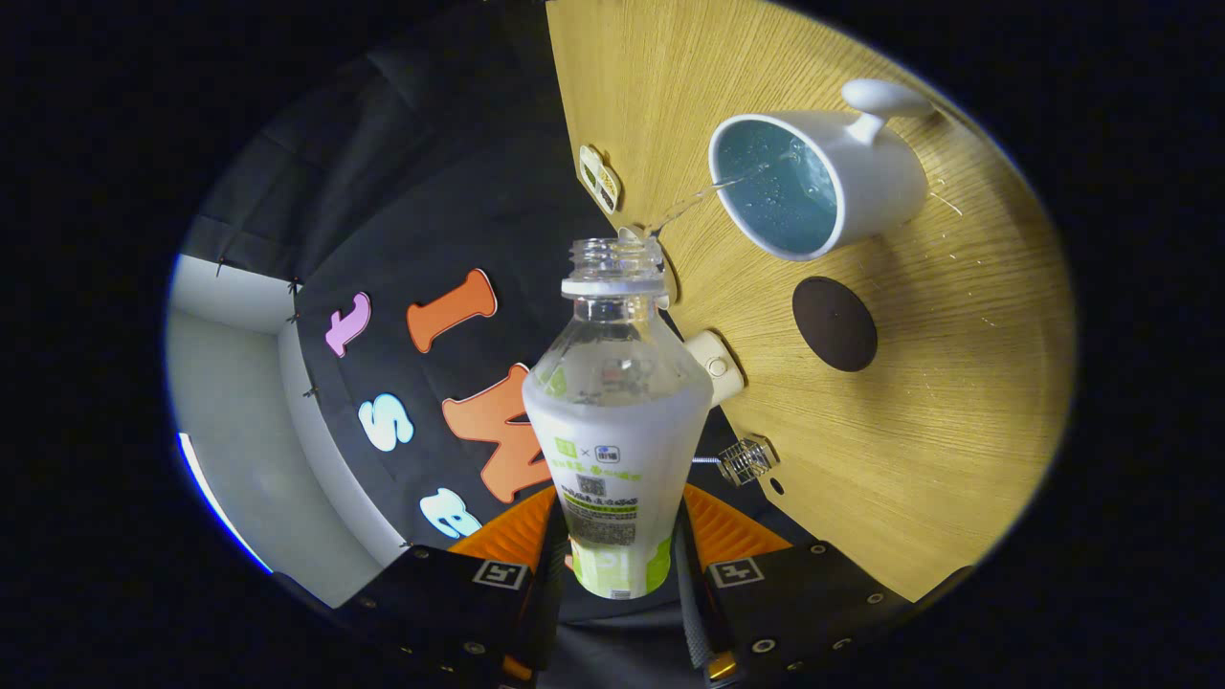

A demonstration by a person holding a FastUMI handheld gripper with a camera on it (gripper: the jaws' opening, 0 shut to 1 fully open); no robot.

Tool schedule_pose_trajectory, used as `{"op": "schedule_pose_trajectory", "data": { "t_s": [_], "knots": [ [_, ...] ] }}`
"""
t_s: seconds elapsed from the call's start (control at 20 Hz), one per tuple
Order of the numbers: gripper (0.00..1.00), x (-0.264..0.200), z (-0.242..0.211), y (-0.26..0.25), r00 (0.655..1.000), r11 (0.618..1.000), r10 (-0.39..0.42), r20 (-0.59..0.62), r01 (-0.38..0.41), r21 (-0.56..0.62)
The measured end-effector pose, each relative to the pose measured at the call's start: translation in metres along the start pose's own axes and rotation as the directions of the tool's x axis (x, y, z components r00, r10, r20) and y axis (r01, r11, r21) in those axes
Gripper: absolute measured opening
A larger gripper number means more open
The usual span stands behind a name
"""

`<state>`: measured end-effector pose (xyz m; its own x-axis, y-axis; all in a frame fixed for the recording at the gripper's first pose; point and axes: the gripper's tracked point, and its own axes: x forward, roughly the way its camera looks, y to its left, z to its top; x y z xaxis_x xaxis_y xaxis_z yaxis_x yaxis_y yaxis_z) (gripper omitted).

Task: Take the bottle from table, then pour the juice into the cup, finally place the bottle on the coaster

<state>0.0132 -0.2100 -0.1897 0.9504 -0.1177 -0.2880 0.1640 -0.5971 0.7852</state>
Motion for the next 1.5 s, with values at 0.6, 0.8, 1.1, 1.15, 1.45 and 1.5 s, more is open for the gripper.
{"op": "schedule_pose_trajectory", "data": {
  "t_s": [0.6,0.8,1.1,1.15,1.45,1.5],
  "knots": [
    [0.54,-0.001,0.005,-0.002,1.000,1.000,0.001,0.009,-0.001,0.011],
    [0.54,-0.001,0.006,-0.002,1.000,1.000,0.001,0.010,-0.001,0.016],
    [0.54,-0.002,0.006,-0.001,1.000,1.000,0.006,0.009,-0.006,-0.015],
    [0.54,-0.001,0.005,-0.002,1.000,0.999,-0.001,0.007,0.002,-0.043],
    [0.54,-0.004,0.011,-0.006,0.997,0.949,-0.067,0.036,0.075,-0.305],
    [0.54,-0.004,0.011,-0.005,0.997,0.936,-0.072,0.037,0.080,-0.343]
  ]
}}
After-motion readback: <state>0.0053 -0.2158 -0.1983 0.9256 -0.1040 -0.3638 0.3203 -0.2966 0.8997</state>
